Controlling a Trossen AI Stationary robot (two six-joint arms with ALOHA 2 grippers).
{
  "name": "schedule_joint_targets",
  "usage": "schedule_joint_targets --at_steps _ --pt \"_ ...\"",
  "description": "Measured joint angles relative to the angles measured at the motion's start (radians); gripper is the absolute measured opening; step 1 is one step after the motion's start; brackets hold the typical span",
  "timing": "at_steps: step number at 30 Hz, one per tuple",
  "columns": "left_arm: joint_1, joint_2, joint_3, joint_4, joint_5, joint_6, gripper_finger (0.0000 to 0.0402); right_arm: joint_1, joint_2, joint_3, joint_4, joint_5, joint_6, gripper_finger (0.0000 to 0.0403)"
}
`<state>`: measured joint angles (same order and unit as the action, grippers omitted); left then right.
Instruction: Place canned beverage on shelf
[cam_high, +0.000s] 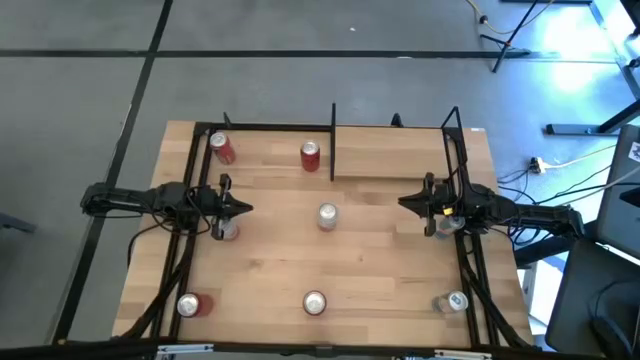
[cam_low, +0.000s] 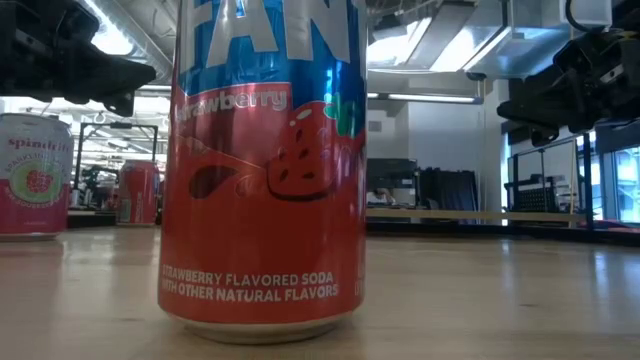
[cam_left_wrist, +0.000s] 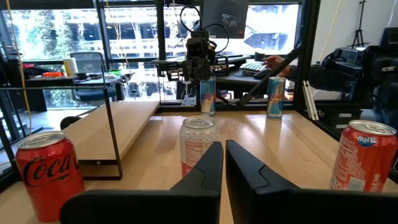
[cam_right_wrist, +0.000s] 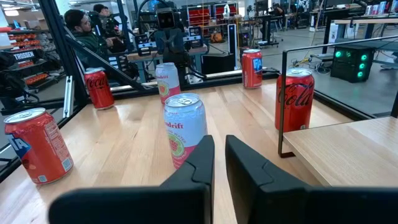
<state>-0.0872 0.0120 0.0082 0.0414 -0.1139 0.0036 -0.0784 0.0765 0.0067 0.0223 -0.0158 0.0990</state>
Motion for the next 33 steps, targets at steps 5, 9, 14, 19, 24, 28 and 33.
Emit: schedule_joint_targets --at_steps 5,9,14,19,24,28,33 --pt "0.000 0.000 0.000 0.000 0.000 0.000 0.0001 0.000 0.000 0.000 0.000 0.000 0.000 0.0027" --pt "0.000 0.000 0.000 0.000 0.000 0.000 0.0001 0.000 0.000 0.000 0.000 0.000 0.000 0.0027" --pt "0.000 0.000 0.000 0.000 0.000 0.000 0.0001 0.000 0.000 0.000 0.000 0.000 0.000 0.0027" --pt "0.000 0.000 0.000 0.000 0.000 0.000 0.0001 0.000 0.000 0.000 0.000 0.000 0.000 0.0027" --pt "0.000 0.000 0.000 0.000 0.000 0.000 0.0001 0.000 0.000 0.000 0.000 0.000 0.000 0.0027" --pt "0.000 0.000 0.000 0.000 0.000 0.000 0.0001 0.000 0.000 0.000 0.000 0.000 -0.001 0.0027" --pt "0.000 0.000 0.000 0.030 -0.047 0.002 0.0001 0.000 0.000 0.000 0.000 0.000 -0.001 0.0027"
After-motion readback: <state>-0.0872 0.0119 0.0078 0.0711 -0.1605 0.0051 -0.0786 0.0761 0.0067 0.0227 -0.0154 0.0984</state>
